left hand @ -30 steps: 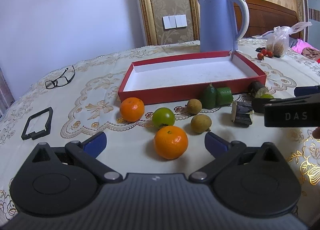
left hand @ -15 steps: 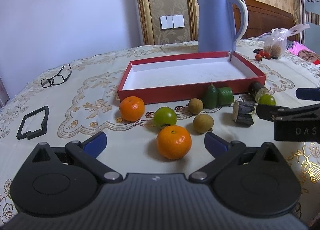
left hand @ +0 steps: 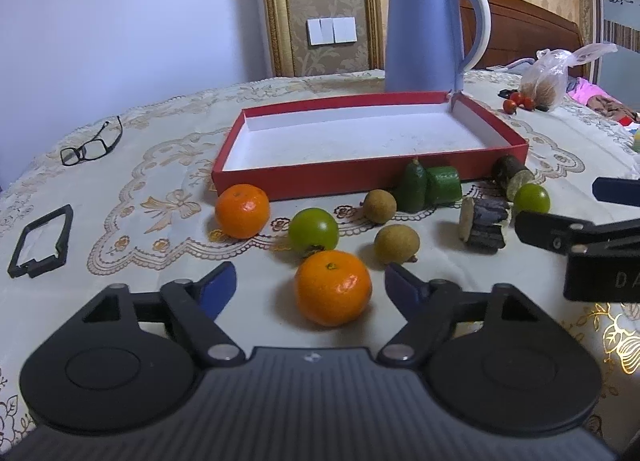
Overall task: Organize fruits
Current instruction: 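Close the left gripper on the mandarin orange and lift it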
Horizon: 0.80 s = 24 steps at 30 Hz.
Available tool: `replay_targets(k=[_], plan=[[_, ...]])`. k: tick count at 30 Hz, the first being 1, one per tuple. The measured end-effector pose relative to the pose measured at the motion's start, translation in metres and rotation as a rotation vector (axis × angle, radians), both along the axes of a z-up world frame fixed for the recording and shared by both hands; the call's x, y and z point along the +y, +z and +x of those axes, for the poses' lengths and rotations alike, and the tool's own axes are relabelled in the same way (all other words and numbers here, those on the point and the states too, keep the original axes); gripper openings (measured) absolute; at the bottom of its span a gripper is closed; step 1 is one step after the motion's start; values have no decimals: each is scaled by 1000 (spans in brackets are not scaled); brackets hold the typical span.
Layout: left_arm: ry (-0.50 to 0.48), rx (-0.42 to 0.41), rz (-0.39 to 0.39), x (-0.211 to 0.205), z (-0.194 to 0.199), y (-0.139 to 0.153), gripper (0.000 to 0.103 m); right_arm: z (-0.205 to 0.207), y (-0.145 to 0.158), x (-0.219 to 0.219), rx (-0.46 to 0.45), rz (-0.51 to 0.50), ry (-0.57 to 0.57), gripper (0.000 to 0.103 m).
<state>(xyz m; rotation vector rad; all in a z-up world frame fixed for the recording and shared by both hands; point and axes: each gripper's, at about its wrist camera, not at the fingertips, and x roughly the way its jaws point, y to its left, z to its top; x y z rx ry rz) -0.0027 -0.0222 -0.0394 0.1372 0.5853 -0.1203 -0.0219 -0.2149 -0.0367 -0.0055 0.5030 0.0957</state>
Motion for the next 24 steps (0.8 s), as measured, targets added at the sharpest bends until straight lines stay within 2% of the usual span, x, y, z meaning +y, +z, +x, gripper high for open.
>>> replay_targets(k=[5, 7, 14, 24], plan=[[-30, 45, -33, 0, 7, -4, 45, -1, -1, 1, 0, 1, 5, 103], [-44, 54, -50, -1, 8, -5, 40, -1, -1, 0, -1, 0, 7, 103], [-34, 51, -60, -1, 5, -3, 39, 0, -3, -1, 7, 11, 19, 103], [-19, 6, -76, 7, -2, 15, 39, 1, -4, -5, 12, 37, 19, 103]])
